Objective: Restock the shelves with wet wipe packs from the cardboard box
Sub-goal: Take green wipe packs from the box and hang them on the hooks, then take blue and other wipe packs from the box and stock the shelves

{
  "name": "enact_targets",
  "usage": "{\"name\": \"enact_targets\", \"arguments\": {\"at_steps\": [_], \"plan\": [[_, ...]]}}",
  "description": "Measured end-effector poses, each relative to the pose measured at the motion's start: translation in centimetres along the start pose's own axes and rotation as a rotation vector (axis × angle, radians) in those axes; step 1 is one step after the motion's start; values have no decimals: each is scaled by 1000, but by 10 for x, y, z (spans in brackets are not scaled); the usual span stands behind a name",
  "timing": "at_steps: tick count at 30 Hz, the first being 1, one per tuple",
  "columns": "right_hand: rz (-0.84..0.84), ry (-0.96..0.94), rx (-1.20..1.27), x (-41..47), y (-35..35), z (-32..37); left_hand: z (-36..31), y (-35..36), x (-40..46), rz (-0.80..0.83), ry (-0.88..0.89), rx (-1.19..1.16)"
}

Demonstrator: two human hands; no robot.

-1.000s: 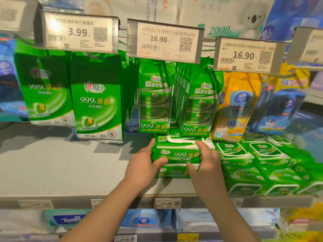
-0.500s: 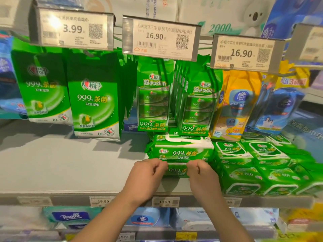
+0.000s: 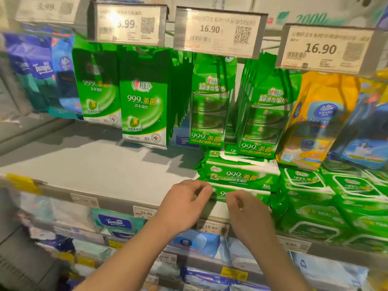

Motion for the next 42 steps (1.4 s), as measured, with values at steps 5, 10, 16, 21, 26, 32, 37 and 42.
{"name": "enact_targets", "arguments": {"at_steps": [5, 10, 16, 21, 26, 32, 37, 42], "plan": [[18, -261, 46, -13, 15, 22, 7, -27, -38, -18, -72, 96], [111, -325, 66, -28, 49, 54, 33, -67, -94, -63, -201, 179], [354, -372, -183, -70, 98, 118, 71, -136, -169, -161, -350, 349], [428, -448, -274, -127, 140, 185, 105, -203, -254, -227, -505, 491], [534, -606, -312, -208, 199, 270, 139, -280, -373, -370, -715, 535], [657, -737, -240, -316, 266, 364, 163, -349, -518, -493, -943, 472], [795, -845, -176, -390, 310, 427, 182, -392, -606, -577, -1071, 457], [864, -892, -189, -429, 355, 469, 204, -426, -659, -650, -1148, 480]]}}
Point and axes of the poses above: each hand's wrist, its own x-axis towards the middle knuckle, its own y-axis out of the palm, z = x × y, the point moved 7 cm from there along x, towards the middle knuckle, and after that the axes turned 5 degrees about y, right-handed, at the moved point
